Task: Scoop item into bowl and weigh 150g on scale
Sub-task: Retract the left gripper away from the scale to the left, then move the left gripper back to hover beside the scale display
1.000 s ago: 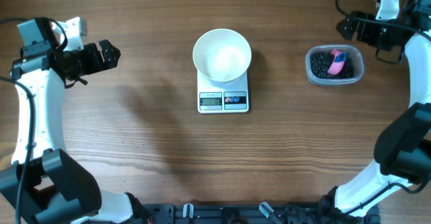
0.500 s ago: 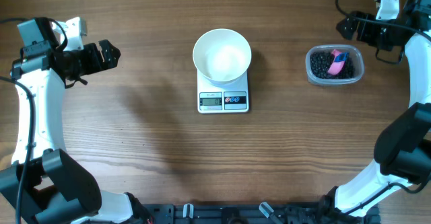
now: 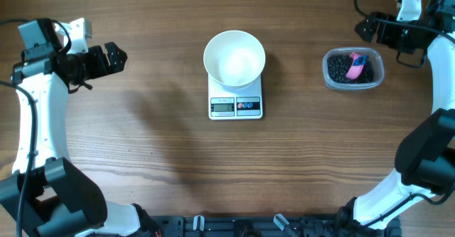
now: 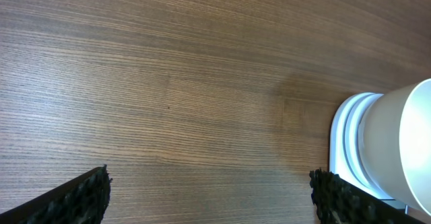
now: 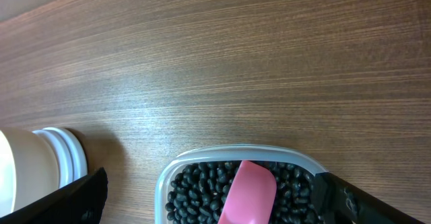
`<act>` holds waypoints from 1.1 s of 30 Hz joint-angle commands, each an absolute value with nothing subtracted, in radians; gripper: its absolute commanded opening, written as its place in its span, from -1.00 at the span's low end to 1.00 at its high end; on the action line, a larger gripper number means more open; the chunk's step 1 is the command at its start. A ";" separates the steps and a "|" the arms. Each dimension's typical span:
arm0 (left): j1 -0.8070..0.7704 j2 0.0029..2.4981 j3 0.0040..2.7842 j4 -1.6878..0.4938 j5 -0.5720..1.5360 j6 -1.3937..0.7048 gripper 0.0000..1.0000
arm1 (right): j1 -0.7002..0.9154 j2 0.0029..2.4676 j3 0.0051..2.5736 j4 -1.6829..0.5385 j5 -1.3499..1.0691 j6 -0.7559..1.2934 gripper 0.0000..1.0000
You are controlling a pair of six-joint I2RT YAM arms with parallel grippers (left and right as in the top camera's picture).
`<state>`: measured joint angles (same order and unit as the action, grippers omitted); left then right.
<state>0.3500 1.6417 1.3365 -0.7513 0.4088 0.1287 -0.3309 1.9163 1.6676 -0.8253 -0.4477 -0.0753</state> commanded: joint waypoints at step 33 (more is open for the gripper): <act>0.154 1.337 1.353 -1.441 0.836 1.260 1.00 | -0.325 1.936 1.684 -0.822 -0.442 -0.075 0.99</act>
